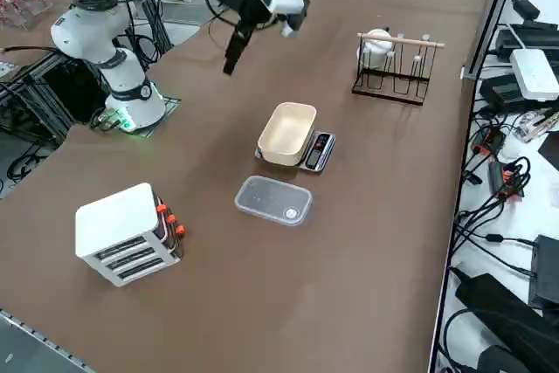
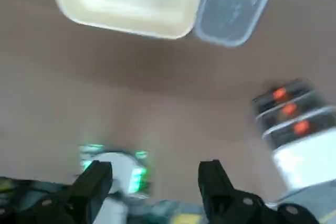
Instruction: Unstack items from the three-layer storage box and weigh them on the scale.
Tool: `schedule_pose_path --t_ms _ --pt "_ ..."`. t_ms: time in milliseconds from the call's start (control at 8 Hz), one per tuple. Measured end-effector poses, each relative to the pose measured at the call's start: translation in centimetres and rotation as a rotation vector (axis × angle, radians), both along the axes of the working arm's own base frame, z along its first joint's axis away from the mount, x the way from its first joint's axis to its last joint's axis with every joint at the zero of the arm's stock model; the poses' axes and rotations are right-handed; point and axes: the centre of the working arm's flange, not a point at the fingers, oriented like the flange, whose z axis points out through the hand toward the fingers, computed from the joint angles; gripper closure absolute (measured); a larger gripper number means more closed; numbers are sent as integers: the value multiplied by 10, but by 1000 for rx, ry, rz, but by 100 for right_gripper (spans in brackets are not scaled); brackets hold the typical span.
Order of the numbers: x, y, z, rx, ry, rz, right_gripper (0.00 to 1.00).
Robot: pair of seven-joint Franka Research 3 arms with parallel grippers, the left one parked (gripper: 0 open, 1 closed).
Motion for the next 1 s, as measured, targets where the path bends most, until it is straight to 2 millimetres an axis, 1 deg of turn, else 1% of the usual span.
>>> schedule_pose_path --t_ms 125,250,375,500,625,750,875,1000 --pt "2 -24 -19 18 -12 102 0" --pt "-4 -66 -42 70 -32 177 0" --pt "-17 -120 -70 132 -66 263 0" --pt "-37 -171 -95 191 -99 366 4" --pt "-53 -205 -110 228 -120 448 10" --pt "-62 -221 -119 246 -127 484 18" --pt "-65 -226 -125 252 -126 487 30" --pt "-68 -228 -129 252 -128 484 38"
